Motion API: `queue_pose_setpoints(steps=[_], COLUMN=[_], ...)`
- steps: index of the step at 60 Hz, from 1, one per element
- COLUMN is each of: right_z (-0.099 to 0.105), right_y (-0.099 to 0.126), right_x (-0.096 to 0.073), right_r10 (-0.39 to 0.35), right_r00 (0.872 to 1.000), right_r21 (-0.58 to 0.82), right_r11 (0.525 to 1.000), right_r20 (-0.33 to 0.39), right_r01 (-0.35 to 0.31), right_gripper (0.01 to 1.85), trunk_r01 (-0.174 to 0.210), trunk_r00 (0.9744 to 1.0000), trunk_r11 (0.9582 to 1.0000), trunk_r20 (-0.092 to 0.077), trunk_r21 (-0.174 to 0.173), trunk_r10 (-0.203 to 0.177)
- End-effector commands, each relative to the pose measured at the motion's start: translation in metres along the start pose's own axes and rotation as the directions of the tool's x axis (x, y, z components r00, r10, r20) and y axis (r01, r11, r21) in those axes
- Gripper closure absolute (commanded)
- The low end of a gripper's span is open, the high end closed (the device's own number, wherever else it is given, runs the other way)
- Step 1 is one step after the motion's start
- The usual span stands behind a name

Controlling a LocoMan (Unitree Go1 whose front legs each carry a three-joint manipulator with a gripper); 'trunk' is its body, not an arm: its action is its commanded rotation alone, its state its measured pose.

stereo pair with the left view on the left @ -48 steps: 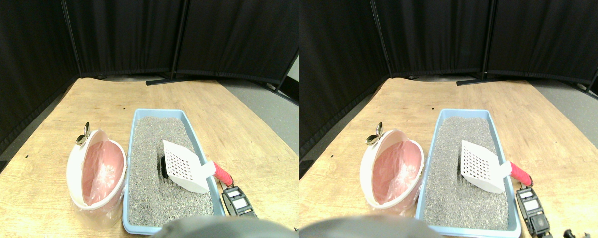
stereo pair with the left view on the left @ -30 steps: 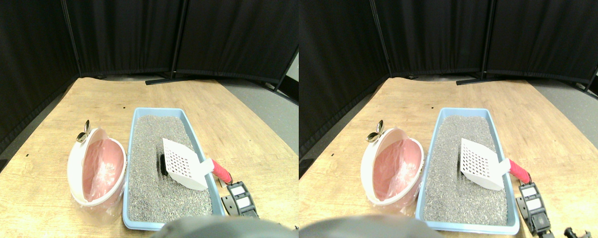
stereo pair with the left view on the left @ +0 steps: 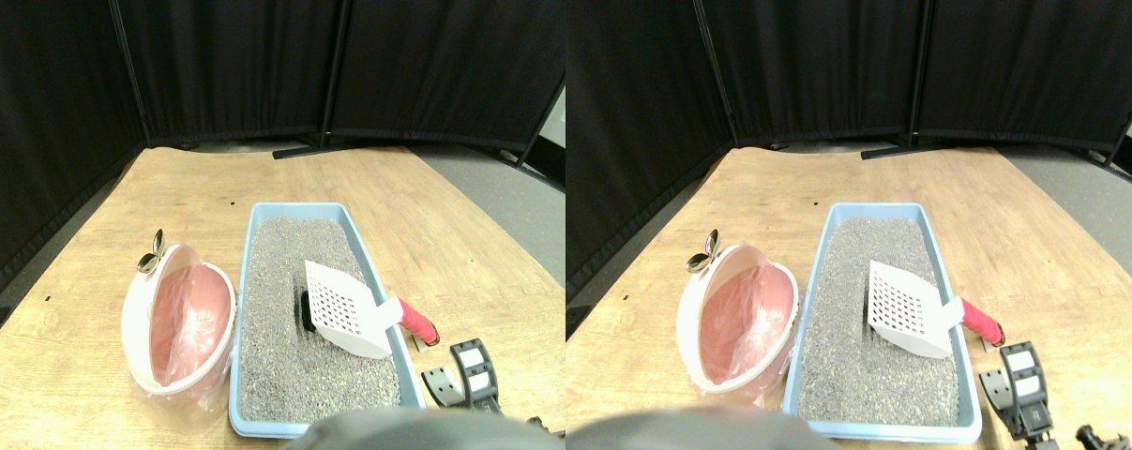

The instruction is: Scoop (unimanual)

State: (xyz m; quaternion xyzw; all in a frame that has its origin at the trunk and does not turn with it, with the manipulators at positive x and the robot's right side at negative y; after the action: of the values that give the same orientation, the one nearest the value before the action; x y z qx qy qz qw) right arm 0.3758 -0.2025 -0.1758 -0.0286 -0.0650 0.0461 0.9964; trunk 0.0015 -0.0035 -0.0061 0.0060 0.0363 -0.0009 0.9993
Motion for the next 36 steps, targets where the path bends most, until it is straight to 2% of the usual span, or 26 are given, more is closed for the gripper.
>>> queue_pose_setpoints(steps=[1,7,14,28,36], right_z=[0.006,0.003,0.001,-0.001,-0.002], right_y=[-0.001,-0.001,-0.003,-0.01,-0.014], right_x=[0.002,0.004,0.007,0.02,0.027], right_r10=[0.009,0.014,0.012,0.042,0.023], right_r00=[0.998,0.998,0.997,0.994,0.996], right_r21=[0.008,0.039,0.048,0.107,0.148], right_r11=[1.0,0.999,0.999,0.993,0.988], right_r20=[0.063,0.069,0.071,0.105,0.091], right_r01=[-0.01,-0.017,-0.016,-0.053,-0.037], right_gripper=[1.05,0.95,0.9,0.84,0.86], trunk_r01=[0.005,0.006,0.007,0.008,0.006], trunk_r00=[0.9999,0.9999,0.9999,0.9999,1.0], trunk_r11=[0.9999,0.9999,0.9998,0.9995,0.9994], trunk_r20=[0.011,0.014,0.011,0.008,0.007], trunk_r21=[-0.013,-0.016,-0.02,-0.029,-0.035], trunk_r10=[-0.004,-0.006,-0.007,-0.008,-0.006])
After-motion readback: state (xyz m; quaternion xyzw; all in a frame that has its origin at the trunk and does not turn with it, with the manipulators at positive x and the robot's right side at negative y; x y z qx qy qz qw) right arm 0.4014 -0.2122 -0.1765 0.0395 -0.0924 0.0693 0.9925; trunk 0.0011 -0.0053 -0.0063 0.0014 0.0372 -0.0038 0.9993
